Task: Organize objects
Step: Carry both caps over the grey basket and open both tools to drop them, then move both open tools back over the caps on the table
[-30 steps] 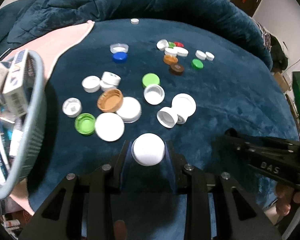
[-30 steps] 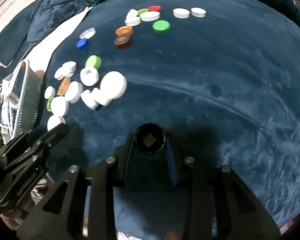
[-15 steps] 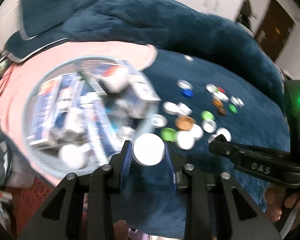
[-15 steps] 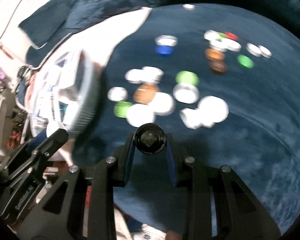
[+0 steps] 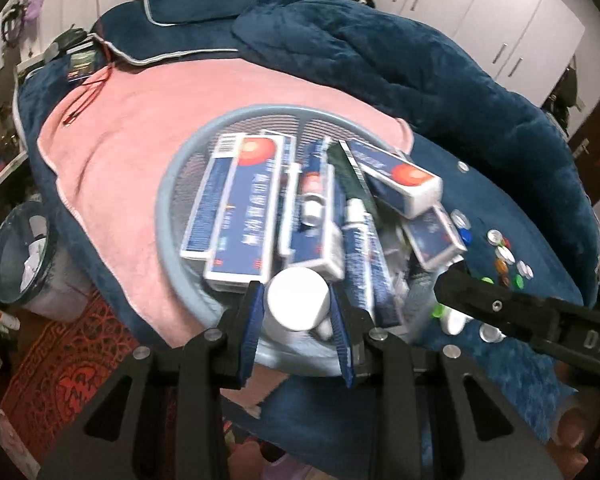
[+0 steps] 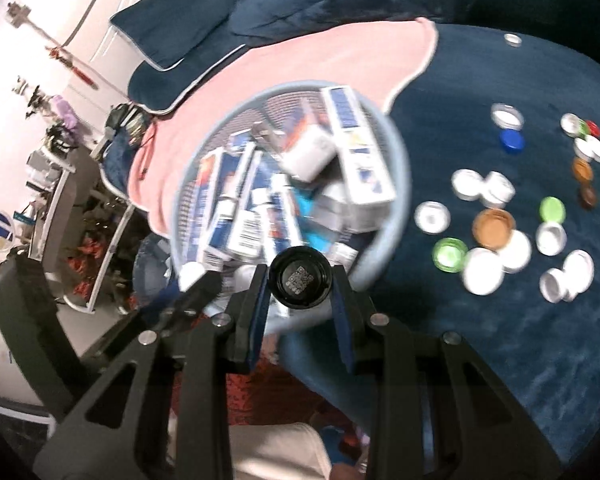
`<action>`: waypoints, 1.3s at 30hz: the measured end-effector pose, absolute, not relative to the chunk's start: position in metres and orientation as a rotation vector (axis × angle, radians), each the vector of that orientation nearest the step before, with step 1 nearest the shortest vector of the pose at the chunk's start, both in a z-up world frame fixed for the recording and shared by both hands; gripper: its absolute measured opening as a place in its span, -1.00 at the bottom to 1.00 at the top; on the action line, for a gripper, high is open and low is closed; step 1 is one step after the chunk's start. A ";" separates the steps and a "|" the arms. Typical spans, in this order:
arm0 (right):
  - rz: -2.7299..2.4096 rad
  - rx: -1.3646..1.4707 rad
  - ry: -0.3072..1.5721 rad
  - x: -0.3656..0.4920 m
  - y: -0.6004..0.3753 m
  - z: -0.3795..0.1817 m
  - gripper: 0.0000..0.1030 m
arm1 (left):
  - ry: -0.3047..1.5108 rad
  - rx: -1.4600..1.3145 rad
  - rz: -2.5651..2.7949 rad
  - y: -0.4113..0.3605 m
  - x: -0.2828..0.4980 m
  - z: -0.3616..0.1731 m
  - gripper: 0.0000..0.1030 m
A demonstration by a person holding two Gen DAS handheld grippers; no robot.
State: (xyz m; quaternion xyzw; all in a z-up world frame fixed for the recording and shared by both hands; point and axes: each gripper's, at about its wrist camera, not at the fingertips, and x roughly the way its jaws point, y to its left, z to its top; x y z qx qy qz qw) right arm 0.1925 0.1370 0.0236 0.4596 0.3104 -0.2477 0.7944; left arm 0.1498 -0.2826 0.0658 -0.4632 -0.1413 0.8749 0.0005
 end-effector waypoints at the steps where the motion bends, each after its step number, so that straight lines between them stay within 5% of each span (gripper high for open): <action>1: -0.522 0.986 0.668 0.198 0.138 0.025 -0.40 | -0.452 -1.456 2.756 -0.287 0.150 0.066 -0.35; 4: -0.496 0.983 0.672 0.213 0.140 0.026 -0.40 | -0.516 -1.457 2.766 -0.302 0.153 0.066 -0.05; 6: -0.480 0.990 0.672 0.220 0.141 0.025 -0.39 | -0.547 -1.444 2.789 -0.312 0.159 0.068 0.47; 15: -0.433 1.016 0.687 0.233 0.143 0.020 -0.32 | -0.575 -1.485 2.895 -0.335 0.171 0.072 0.92; 17: -0.443 1.010 0.690 0.230 0.143 0.021 -0.02 | -0.561 -1.516 2.918 -0.337 0.171 0.072 0.96; 18: -0.447 1.008 0.688 0.228 0.142 0.022 0.39 | -0.555 -1.528 2.923 -0.337 0.171 0.072 0.97; 20: -0.450 1.013 0.664 0.223 0.141 0.023 0.79 | -0.545 -1.548 2.926 -0.338 0.170 0.070 0.98; 39: -0.779 0.943 0.799 0.133 0.116 -0.016 0.99 | -0.326 -1.534 2.921 -0.291 0.167 0.078 0.98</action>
